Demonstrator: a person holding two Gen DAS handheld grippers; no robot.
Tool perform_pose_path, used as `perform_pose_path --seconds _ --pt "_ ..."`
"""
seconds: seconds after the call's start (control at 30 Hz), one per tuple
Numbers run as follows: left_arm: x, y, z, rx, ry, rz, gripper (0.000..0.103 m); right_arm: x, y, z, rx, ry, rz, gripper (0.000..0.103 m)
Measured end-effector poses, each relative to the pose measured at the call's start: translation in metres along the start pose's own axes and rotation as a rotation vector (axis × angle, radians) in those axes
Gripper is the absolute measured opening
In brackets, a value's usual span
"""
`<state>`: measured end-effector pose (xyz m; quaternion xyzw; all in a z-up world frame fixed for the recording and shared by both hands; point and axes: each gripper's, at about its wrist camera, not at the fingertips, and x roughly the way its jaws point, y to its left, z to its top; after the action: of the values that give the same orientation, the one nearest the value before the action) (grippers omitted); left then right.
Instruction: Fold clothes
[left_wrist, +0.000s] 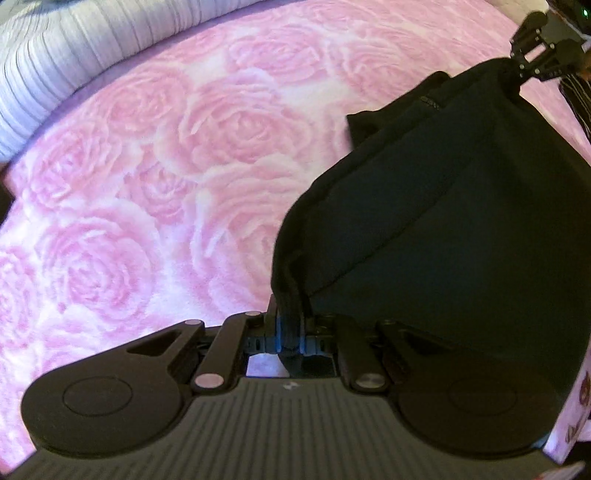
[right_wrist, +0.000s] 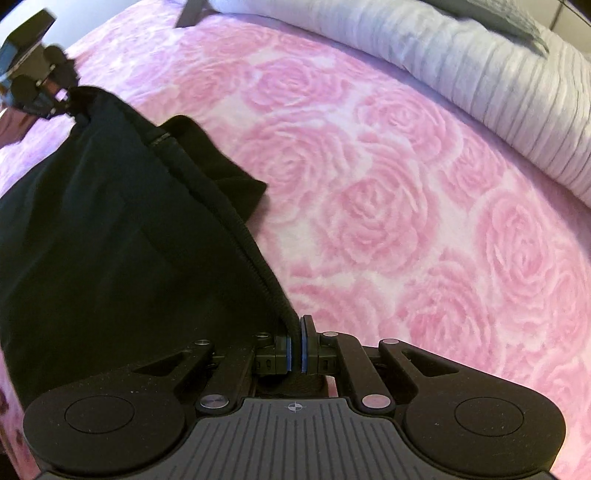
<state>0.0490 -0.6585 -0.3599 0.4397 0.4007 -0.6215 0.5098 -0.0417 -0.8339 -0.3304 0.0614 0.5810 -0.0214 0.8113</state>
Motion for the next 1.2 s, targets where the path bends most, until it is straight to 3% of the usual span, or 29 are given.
perform_pose_path --seconds 0.13,0.4,0.53,0.73,0.8,0.87,0.9,0.93,1.07,1.13,1.2 --pt "0.018 0.001 -0.005 -0.034 -0.010 0.000 0.007 0.018 -0.008 -0.003 0.072 -0.008 -0.001 0.004" --pt "-0.016 0.020 -0.005 -0.152 -0.118 0.021 0.006 0.003 -0.020 -0.008 0.195 -0.087 0.000 0.004" --pt "0.012 0.016 -0.003 -0.154 -0.070 0.034 0.006 0.011 -0.019 -0.011 0.235 -0.098 -0.016 0.004" --pt "0.017 0.011 -0.008 -0.169 -0.084 0.076 0.008 0.015 -0.027 -0.021 0.340 -0.150 -0.039 0.004" --pt "0.013 0.010 -0.009 -0.175 -0.087 0.105 0.009 0.016 -0.029 -0.024 0.375 -0.167 -0.047 0.014" --pt "0.006 0.011 -0.012 -0.190 -0.090 0.151 0.010 0.012 -0.031 -0.029 0.420 -0.192 -0.071 0.037" --pt "0.001 0.012 -0.014 -0.201 -0.092 0.180 0.010 0.005 -0.029 -0.031 0.433 -0.206 -0.115 0.043" --pt "-0.004 0.013 -0.016 -0.211 -0.093 0.210 0.010 -0.001 -0.026 -0.033 0.440 -0.217 -0.164 0.056" --pt "-0.030 0.013 -0.033 -0.271 -0.126 0.271 0.009 -0.028 -0.013 -0.042 0.480 -0.272 -0.359 0.058" --pt "-0.044 -0.001 -0.039 -0.269 -0.154 0.246 0.009 -0.045 -0.011 -0.052 0.592 -0.335 -0.336 0.058" --pt "-0.049 -0.022 -0.043 -0.247 -0.174 0.209 0.010 -0.049 0.002 -0.059 0.632 -0.351 -0.257 0.058"
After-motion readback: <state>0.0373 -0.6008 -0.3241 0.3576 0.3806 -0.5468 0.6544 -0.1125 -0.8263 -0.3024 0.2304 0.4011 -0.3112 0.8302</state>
